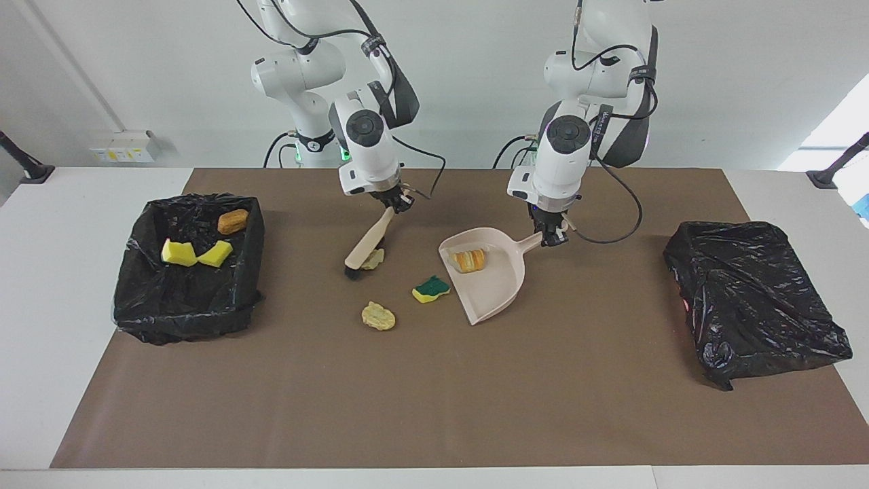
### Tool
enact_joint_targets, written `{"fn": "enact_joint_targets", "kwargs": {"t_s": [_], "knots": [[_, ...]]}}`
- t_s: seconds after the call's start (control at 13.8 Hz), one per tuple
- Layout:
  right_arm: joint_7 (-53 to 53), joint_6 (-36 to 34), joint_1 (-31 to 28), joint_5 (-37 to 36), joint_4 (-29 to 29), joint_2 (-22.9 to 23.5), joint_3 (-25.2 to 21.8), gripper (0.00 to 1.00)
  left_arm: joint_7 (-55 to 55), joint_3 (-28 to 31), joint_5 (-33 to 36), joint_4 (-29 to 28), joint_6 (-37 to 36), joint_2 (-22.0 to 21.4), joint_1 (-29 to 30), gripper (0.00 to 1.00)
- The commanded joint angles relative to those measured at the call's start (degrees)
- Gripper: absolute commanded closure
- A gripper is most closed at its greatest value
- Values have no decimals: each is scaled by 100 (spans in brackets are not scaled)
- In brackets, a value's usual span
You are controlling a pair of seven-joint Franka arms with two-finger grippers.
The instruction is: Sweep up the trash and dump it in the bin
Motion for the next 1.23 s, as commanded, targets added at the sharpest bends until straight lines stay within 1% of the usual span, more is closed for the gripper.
{"fn": "enact_joint_targets", "kwargs": {"t_s": [0.0,0.14,0.29,0.43,0.51,0.65,0.8,0.87,0.94,1.01,1.16], "knots": [[-350,-209,120,-6,1267,1045,-4,100,-64,49,-90,-200,161,-160,-54,100],[-614,-481,226,11,1857,1319,5,100,-64,41,-90,-226,161,-178,-62,100],[-1035,-1209,270,-6,2402,1355,-4,100,-125,41,-90,-226,152,-186,-62,100],[-1719,-1693,25,-32,2431,1049,-57,100,-125,49,-90,-235,152,-186,-62,100],[-2088,-1844,-72,-233,2431,1004,-74,100,-125,49,-90,-226,152,-178,-62,100],[-2564,-1863,-239,-1118,2413,994,-66,100,-125,41,-90,-226,152,-178,-62,100],[-3178,-1714,-598,-1665,2370,1047,-66,100,-125,49,-90,-226,152,-178,-62,100],[-3417,-1583,-913,-1789,2361,1099,-57,100,-125,41,-90,-226,152,-178,-62,100],[-3680,-1433,-1064,-1921,2361,1196,-66,100,-134,41,-90,-226,152,-178,-62,100],[-3883,-1249,-1109,-2148,2317,1301,-66,100,-160,41,-90,-226,152,-178,-62,100],[-3972,-810,-1066,-2239,2098,1521,-48,100,-274,41,-98,-226,170,-178,-62,100]]}}
